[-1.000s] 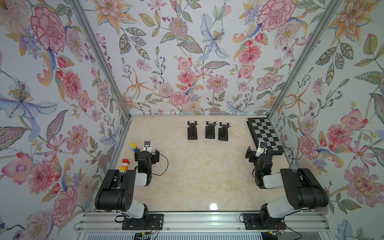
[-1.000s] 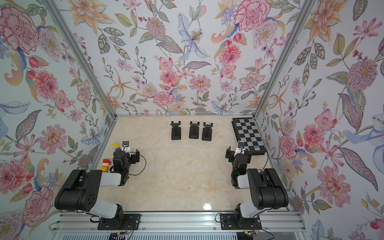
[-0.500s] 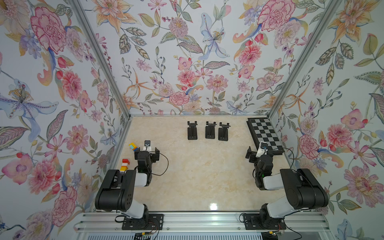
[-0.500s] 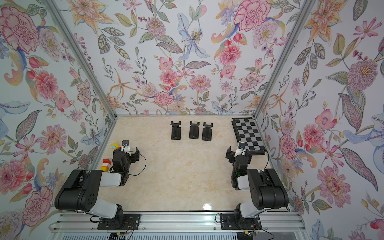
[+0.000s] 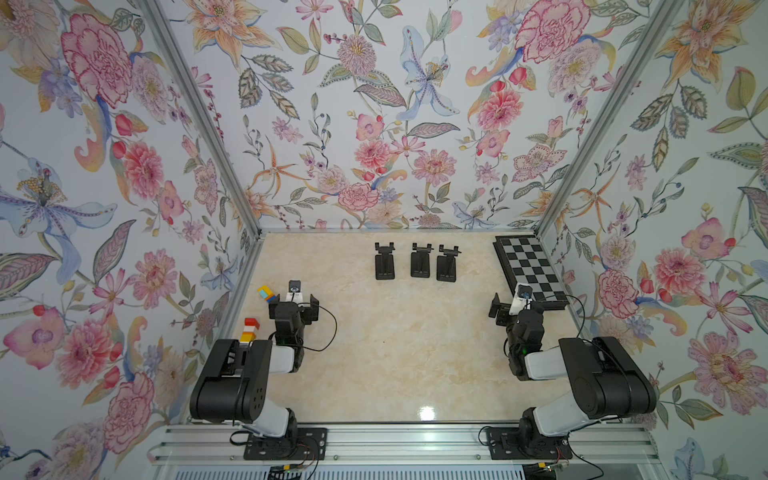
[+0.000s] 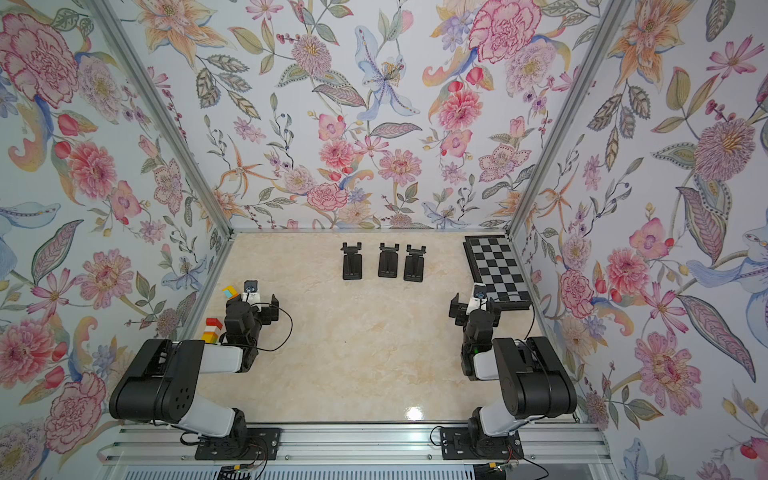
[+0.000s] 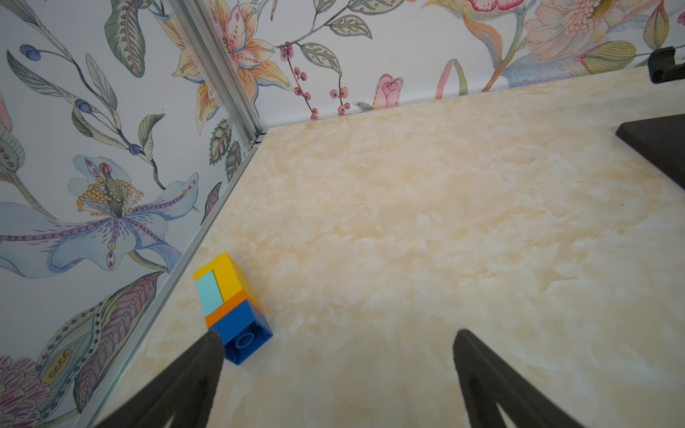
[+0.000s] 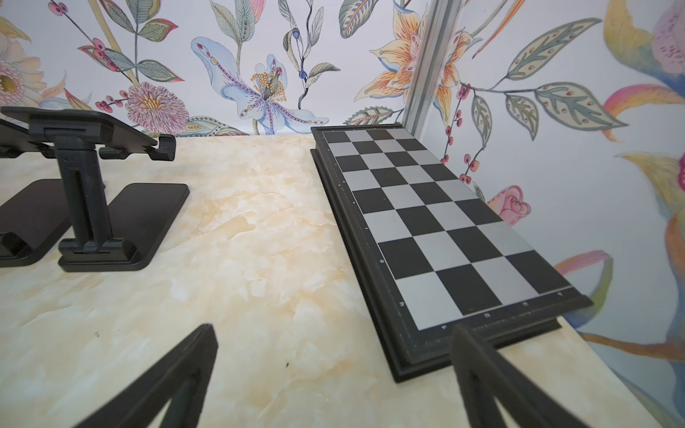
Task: Open the phone stand
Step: Reset both arms
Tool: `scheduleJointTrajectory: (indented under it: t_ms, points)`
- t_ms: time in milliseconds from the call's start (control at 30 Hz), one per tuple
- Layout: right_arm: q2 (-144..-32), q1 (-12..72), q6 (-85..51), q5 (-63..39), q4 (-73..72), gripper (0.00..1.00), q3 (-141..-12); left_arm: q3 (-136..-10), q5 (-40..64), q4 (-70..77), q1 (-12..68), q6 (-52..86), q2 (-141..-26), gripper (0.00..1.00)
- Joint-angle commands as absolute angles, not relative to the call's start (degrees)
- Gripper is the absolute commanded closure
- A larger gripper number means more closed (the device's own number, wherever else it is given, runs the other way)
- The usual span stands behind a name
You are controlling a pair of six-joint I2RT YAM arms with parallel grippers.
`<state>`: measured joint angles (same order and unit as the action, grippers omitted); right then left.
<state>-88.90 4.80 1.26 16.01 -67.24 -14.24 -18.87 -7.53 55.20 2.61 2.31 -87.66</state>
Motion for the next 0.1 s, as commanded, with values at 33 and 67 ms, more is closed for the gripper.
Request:
scheduleJointTrajectory:
  t_ms: [33,67]
  points:
    - [-89.5,5.2,1.9,17.0,-69.1,0.00,-14.7,-18.4,-7.2,55.7,2.9,1.7,-87.9,0.02]
    - [-89.4,5.2,1.9,17.2,-69.4,0.00,-14.5,-18.3,-7.2,55.7,2.9,1.6,-87.9,0.02]
